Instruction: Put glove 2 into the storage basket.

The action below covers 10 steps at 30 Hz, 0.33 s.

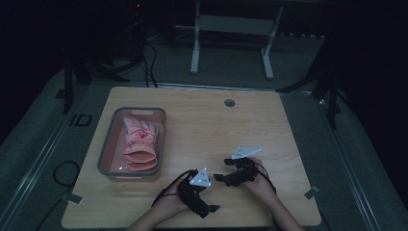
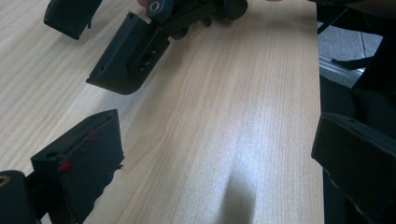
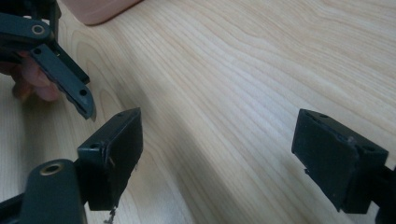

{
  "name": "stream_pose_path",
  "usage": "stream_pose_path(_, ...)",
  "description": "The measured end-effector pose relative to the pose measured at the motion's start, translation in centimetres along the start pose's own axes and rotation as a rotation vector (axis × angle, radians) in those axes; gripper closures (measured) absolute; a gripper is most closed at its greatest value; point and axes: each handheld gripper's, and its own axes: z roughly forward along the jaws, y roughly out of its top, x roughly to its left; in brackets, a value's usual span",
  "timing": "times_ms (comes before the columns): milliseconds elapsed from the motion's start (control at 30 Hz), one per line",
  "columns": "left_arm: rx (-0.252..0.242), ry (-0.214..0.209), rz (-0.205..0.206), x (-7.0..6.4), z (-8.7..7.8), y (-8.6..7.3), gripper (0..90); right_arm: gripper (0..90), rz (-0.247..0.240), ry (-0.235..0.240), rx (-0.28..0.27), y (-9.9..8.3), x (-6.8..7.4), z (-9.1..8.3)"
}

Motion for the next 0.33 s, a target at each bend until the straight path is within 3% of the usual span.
stream_pose_path(333, -0.005, -0.004, 0.004, -0.06, 0.47, -0.39, 2.2, 16.4, -0.001, -0.01, -0.007, -0.42, -0.24, -0.03)
